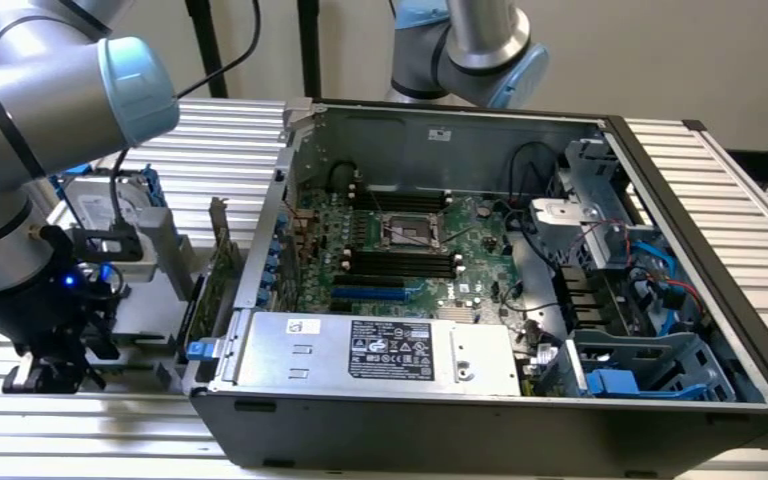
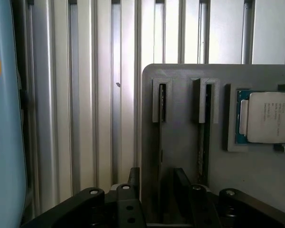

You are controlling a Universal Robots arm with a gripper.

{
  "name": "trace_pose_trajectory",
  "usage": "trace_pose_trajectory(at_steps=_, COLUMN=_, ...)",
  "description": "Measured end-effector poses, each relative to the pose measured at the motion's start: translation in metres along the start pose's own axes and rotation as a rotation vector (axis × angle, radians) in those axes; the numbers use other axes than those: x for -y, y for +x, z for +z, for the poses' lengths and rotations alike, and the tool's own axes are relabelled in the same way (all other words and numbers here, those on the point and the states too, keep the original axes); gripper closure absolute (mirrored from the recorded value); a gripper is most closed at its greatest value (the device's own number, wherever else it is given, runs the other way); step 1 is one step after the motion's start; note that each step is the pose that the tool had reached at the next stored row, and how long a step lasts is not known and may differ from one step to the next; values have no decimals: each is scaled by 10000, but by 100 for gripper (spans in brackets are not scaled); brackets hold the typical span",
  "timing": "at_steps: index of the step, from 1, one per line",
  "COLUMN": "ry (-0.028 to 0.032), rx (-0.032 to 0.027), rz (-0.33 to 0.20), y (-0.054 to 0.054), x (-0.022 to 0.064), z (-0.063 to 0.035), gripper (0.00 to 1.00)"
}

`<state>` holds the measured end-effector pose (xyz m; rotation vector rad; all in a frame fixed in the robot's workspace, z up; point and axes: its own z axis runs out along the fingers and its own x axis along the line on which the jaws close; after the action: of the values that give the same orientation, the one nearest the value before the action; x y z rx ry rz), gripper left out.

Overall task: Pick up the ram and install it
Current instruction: 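Pick up the ram and move it above insertion slot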

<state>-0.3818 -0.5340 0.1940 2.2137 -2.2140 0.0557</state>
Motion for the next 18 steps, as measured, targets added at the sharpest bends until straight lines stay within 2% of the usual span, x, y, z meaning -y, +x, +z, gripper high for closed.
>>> trace_pose_trajectory(at_steps=6, ry=13, rx=-10, rz=-446, y=-12, x=-6, z=1, gripper=58)
trace_pose_trajectory(at_steps=10, ry=8, rx=-9, rz=-462, y=-12, x=-7, z=1, gripper=60)
trace_pose_trajectory(at_steps=11, ry=8, rx=-8, rz=-462, y=-14, x=-7, z=2, gripper=67)
trace_pose_trajectory(at_steps=16, ry=5, rx=-10, rz=-461, y=-28, x=-9, z=3, gripper=69)
trace_pose_trajectory(at_steps=17, ry=6, rx=-9, rz=-461, y=-32, x=-9, z=4, gripper=76)
trace_pose_trajectory(at_steps=18, ry=6, rx=-9, rz=-462, y=-35, x=-9, z=4, gripper=76)
